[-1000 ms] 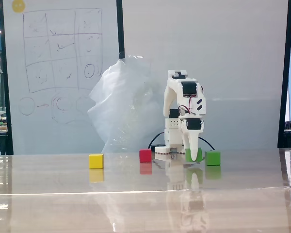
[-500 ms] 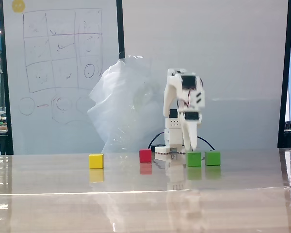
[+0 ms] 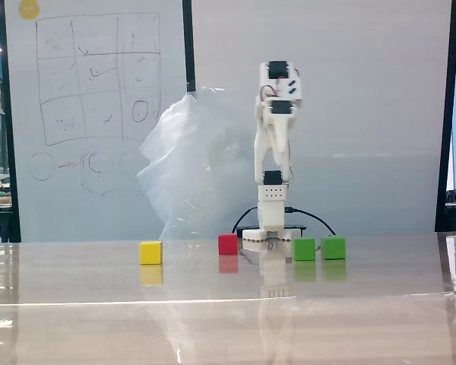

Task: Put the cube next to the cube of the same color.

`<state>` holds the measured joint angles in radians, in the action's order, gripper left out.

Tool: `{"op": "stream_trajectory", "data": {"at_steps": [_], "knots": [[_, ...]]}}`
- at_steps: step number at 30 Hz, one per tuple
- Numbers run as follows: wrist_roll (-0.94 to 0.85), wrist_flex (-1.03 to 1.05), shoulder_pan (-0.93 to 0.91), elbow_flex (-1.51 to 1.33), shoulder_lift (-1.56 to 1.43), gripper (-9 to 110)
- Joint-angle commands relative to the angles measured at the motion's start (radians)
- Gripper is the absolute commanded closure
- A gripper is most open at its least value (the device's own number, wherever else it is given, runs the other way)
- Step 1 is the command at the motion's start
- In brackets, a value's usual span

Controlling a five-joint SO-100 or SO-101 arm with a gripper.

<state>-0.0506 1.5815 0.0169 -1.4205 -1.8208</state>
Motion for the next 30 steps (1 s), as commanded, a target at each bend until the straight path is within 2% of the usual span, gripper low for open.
{"op": "stream_trajectory", "data": {"at_steps": [1,5,12,19,30], "knots": [[0.005,-0.06,-0.103,-0.186,-0.27,90],[0.003,-0.264,-0.135,-0.54,-0.518,103],[-0.006,-0.581,-0.135,-1.137,-0.991,101],[0.002,-0.583,-0.135,-1.476,-1.29,102],[-0.003,-0.379,-0.147,-1.606,-1.543,102]]}}
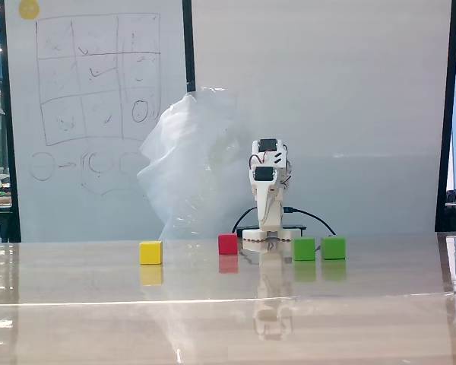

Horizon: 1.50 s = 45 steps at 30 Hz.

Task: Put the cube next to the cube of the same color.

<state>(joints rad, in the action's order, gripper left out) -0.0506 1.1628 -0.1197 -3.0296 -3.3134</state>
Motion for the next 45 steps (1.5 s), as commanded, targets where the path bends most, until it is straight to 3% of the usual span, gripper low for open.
{"op": "stream_trajectory", "data": {"at_steps": [1,45], "knots": [[-0.005,0.058,-0.011,-0.011,-0.075,102],[-0.003,0.106,-0.009,-0.025,-0.135,102]]}}
